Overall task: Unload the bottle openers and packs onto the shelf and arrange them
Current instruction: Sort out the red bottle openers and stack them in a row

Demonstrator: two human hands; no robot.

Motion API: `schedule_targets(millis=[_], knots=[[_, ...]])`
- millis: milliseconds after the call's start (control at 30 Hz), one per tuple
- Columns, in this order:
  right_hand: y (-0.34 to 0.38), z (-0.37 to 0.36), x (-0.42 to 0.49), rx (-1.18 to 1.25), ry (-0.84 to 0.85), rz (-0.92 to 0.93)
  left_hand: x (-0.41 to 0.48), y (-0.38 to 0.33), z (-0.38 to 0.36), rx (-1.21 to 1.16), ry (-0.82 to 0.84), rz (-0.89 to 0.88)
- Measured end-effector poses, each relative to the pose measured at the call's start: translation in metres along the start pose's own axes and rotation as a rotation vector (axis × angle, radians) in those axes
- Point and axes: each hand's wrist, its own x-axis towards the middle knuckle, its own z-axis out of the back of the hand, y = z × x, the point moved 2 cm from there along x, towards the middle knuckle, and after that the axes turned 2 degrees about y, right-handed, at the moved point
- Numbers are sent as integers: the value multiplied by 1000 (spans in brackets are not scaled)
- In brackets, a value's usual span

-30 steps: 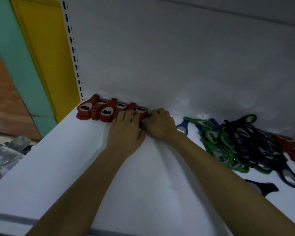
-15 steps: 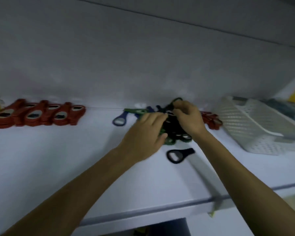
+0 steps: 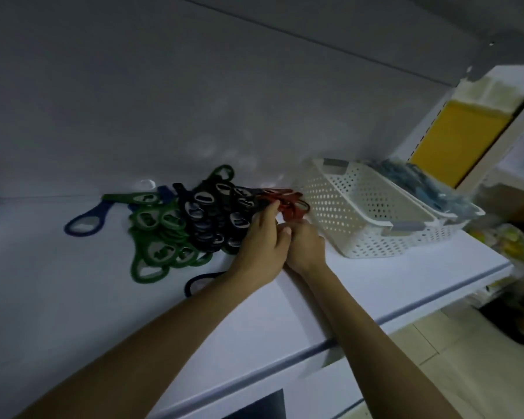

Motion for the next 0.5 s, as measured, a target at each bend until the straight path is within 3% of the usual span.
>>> schedule_targets(millis=[100, 200, 367, 500], knots=[[17, -8, 3, 41, -14, 101, -9, 4, 4, 55, -77, -123], [25, -4, 17, 95, -21, 148, -3, 12, 9, 59, -103, -84], [20, -1, 48, 13, -93, -11, 9, 23, 21, 30, -161, 25], [10, -11, 45, -21, -85, 22, 11, 26, 19, 51, -201, 0]])
